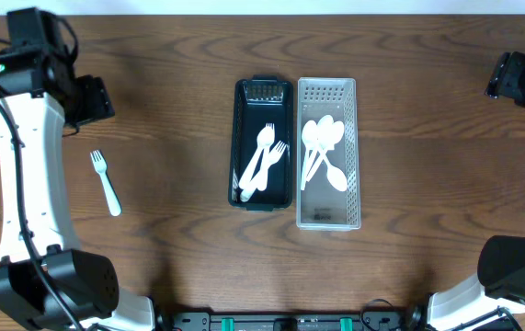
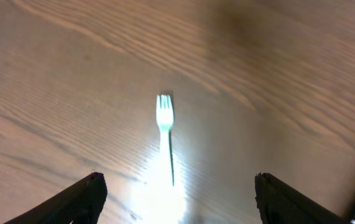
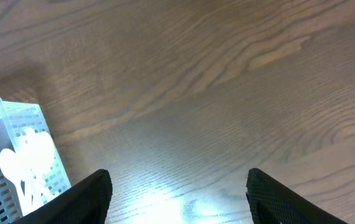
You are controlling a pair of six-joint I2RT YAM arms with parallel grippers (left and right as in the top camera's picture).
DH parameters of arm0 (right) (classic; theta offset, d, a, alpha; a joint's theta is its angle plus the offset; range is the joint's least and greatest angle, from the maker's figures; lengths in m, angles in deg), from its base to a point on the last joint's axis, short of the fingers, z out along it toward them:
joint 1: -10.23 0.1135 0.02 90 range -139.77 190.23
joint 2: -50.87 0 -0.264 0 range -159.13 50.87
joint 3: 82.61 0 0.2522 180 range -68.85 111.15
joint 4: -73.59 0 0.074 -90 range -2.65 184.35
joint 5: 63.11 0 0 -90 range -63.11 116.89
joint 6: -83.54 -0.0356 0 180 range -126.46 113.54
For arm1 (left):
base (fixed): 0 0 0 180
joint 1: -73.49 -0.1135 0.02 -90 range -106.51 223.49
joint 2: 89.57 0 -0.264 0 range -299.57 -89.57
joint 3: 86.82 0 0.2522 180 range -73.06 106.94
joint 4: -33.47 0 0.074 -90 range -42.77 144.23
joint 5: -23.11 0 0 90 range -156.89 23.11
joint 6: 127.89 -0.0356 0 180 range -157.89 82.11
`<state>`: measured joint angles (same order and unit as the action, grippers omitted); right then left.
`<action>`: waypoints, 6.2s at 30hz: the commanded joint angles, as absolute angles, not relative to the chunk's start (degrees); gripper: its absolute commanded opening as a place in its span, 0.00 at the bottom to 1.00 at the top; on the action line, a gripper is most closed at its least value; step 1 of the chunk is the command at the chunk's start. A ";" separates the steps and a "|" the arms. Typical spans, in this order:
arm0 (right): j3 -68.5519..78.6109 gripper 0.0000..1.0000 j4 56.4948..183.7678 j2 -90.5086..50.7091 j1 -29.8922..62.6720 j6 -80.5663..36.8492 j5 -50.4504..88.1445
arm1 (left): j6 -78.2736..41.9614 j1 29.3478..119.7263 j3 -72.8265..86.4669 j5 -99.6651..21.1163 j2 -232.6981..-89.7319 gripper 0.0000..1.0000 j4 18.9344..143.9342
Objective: Pack container
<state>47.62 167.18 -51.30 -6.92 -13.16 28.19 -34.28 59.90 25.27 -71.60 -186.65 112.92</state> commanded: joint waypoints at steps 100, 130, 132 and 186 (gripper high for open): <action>47.60 0.73 167.81 -50.07 -7.38 -11.50 27.51 | -21.42 101.50 32.39 -63.19 -204.33 0.06 107.96; 47.62 0.73 162.89 -50.07 -6.05 -7.13 27.43 | -30.82 101.30 32.57 -74.99 -201.03 0.86 102.10; 47.60 0.74 160.77 -50.07 -4.52 -5.23 27.40 | -30.82 100.56 32.57 -79.51 -197.18 0.98 100.79; -38.61 0.99 90.90 11.78 6.89 -5.31 36.54 | -42.38 75.23 -47.52 -70.55 -118.36 0.98 45.88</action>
